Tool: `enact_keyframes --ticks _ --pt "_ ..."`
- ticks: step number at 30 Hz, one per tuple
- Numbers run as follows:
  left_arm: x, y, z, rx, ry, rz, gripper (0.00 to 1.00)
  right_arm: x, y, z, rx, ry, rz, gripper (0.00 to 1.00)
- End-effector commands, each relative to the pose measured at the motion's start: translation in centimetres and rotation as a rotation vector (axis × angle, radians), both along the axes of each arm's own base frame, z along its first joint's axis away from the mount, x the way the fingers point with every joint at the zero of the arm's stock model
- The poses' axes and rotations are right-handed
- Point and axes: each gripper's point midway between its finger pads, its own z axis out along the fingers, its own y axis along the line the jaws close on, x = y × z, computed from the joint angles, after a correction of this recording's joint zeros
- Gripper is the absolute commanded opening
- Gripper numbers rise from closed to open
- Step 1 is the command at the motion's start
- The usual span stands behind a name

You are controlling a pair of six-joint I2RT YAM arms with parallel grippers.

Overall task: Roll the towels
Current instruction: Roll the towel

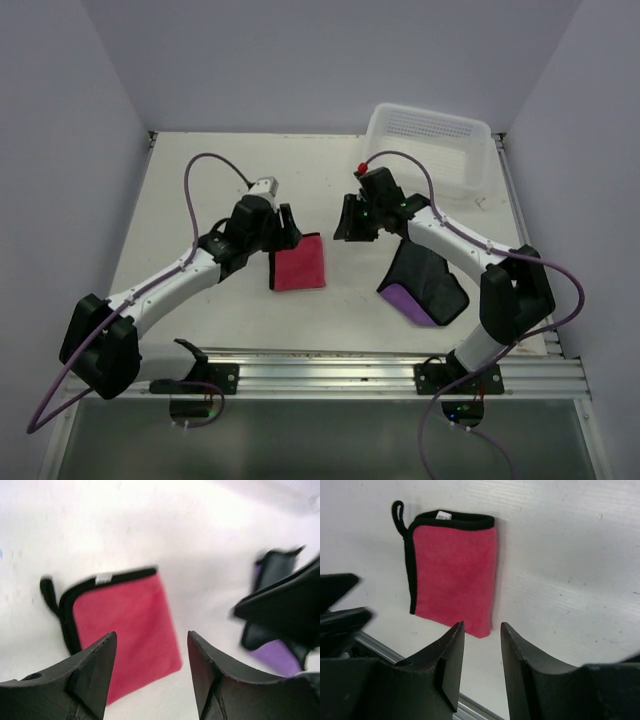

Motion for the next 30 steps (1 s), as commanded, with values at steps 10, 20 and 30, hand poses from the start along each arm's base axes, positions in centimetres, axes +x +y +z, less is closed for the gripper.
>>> enact_keyframes --ticks 10,20,30 --pt "6.3 -6.3 2.5 0.088 0.004 -0.202 0.58 -3.3 1.2 -4.9 0.291 0.076 -0.151 0.35" --pt "5.4 -8.9 -3.9 0.327 0.119 -0.222 0.52 -5.4 0.5 -7.1 0.302 0.114 -0.177 0.36" --pt "6.0 -8.1 -7.8 0.441 0.186 -0.156 0.49 -6.4 1.0 -8.2 0.32 0.139 -0.151 0.36"
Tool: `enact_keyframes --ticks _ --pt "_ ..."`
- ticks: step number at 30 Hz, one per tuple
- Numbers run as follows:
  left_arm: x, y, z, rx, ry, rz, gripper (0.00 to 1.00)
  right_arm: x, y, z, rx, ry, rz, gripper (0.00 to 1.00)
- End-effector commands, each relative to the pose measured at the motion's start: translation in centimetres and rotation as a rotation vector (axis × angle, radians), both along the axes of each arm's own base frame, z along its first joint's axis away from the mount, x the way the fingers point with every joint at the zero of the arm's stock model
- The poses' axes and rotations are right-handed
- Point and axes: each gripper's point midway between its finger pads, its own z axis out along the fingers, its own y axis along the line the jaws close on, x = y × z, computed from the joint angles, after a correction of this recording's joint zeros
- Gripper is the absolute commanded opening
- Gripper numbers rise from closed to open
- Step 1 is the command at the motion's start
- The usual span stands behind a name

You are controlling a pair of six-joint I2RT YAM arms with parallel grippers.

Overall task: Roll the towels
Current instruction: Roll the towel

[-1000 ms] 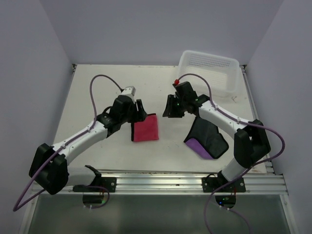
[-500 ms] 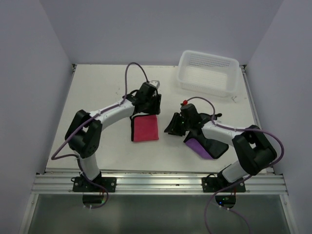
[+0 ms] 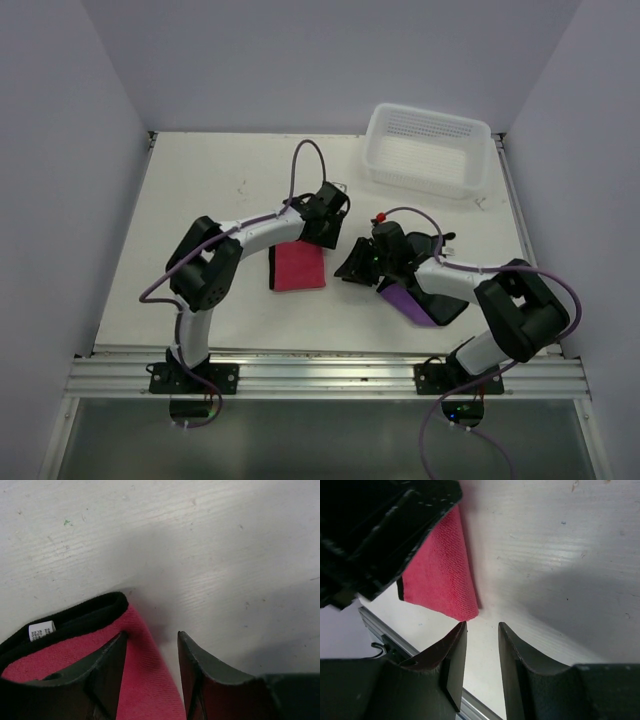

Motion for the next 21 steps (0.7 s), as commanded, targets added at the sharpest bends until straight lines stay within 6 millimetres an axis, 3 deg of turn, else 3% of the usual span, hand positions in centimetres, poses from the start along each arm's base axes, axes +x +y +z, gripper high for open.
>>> enact_keyframes --ticks 1,10,16,21 --pt "0.9 1.0 -0.4 0.059 -0.012 0.053 0.49 0.2 1.2 1.0 0.057 -0.034 0.022 0.36" --pt "1.7 1.1 -0.9 0.091 -0.02 0.088 0.46 0.0 1.3 0.6 0.061 -0.024 0.032 0.36" --pt "0.8 1.5 -3.0 0.111 0.025 0.1 0.38 0.3 1.5 0.5 0.056 -0.04 0.037 0.36" --pt "0.2 1.5 -3.7 0.081 0.039 0.111 0.36 1.1 2.2 -0.2 0.052 -0.045 0.047 0.37"
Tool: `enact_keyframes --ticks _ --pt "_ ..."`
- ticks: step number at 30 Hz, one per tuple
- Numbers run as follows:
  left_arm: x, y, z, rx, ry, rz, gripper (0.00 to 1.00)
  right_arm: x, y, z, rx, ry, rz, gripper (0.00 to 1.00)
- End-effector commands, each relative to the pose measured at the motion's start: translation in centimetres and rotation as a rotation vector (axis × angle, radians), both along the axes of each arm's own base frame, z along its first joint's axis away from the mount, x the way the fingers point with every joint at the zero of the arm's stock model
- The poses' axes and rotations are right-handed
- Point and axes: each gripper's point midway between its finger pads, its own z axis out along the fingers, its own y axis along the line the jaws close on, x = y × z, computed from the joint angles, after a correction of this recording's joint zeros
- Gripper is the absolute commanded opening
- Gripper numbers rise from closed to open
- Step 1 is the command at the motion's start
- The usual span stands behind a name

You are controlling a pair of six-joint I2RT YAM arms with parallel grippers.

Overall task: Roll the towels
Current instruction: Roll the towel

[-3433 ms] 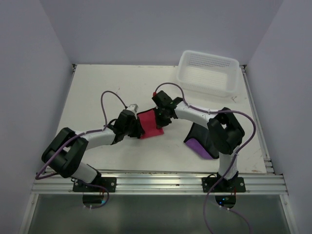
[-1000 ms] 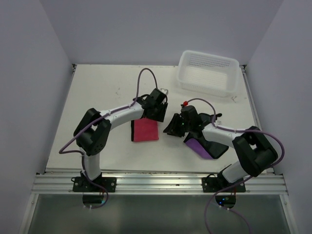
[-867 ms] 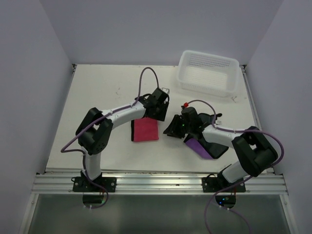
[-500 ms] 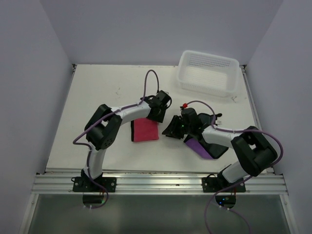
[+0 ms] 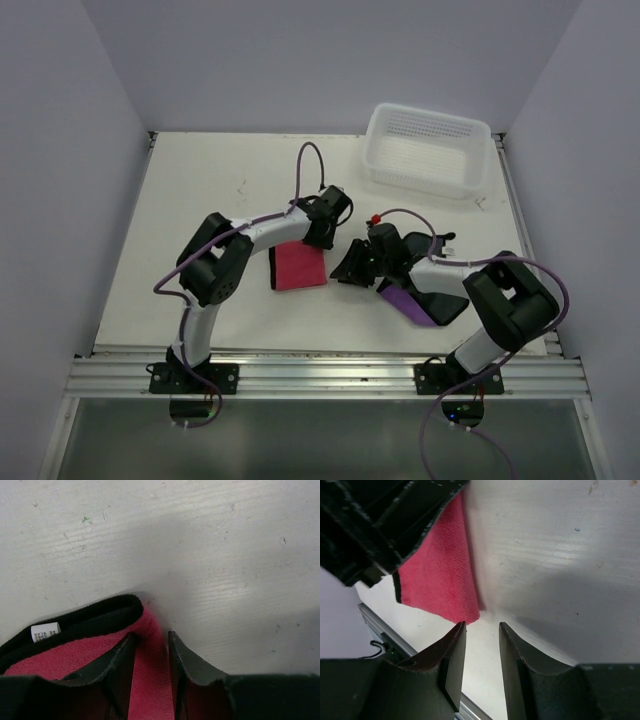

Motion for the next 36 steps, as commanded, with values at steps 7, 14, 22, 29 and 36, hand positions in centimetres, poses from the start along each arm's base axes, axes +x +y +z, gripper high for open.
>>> enact_keyframes --ticks 7,14,22,29,36 --pt "-0.7 0.1 -1.4 -0.022 0.031 0.033 0.35 1.1 2.8 -0.1 0.053 -0.034 0.027 0.39" --pt "-0.9 0.3 -1.6 -0.015 0.032 0.03 0.34 0.5 3.6 -0.4 0.079 -0.042 0.001 0.45" --pt "-0.9 0.3 -1.6 -0.021 0.03 0.027 0.34 0.1 3.8 -1.6 0.075 -0.006 0.002 0.38" --pt "-0.8 0.1 -1.5 -0.023 0.039 0.023 0.34 0.2 3.3 -2.7 0.027 -0.018 0.015 0.19" --pt "-0.3 -0.7 -1.0 -0.093 0.054 0.055 0.31 -0.3 3.2 -2.1 -0.152 -0.151 0.117 0.0"
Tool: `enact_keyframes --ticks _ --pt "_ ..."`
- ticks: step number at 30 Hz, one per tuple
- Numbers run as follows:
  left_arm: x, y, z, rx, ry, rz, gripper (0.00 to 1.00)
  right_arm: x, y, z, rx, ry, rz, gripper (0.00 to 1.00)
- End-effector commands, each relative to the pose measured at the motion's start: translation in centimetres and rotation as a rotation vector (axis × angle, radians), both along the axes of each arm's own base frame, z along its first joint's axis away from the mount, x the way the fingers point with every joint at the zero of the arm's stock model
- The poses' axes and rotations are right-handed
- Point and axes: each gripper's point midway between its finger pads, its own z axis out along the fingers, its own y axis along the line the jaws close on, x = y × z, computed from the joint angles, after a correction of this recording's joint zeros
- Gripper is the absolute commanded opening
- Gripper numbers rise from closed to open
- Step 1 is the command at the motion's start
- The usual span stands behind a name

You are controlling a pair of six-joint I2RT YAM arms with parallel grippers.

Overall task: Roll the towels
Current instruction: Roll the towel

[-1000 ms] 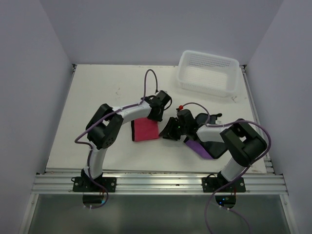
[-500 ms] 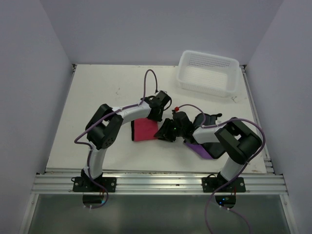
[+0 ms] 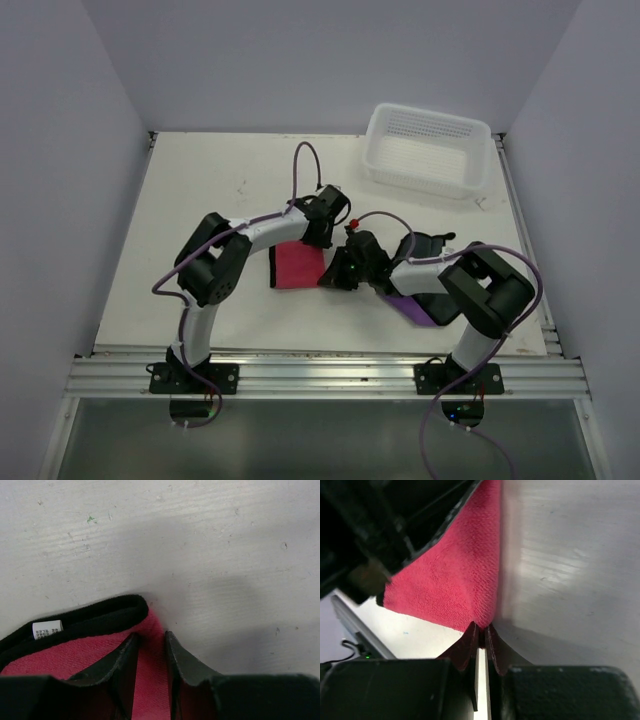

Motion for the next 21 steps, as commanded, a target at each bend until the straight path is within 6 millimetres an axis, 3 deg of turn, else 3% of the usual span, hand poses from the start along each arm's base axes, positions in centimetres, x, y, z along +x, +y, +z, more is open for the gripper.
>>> enact_keyframes --ticks 1,5,8,17,21 --pt "-0.5 -1.1 -1.1 -0.086 0.073 0.023 0.3 0.3 -0.7 0.3 -0.139 -0.104 0.04 0.0" --pt "0.4 -0.9 -0.8 -0.106 0.077 0.044 0.28 -0.1 -1.1 -0.1 -0.202 -0.131 0.055 0.0" --pt "0.9 -0.5 -0.8 -0.104 0.076 0.056 0.17 -0.2 -1.5 -0.5 -0.227 -0.146 0.052 0.0" --pt "1.4 -0.1 -0.6 -0.111 0.076 0.088 0.0 -0.8 -1.2 -0.8 -0.313 -0.204 0.101 0.0" --pt "1.8 -0.4 0.5 -0.19 0.067 0.118 0.0 -1.0 -2.0 -0.7 -0.39 -0.253 0.12 0.0"
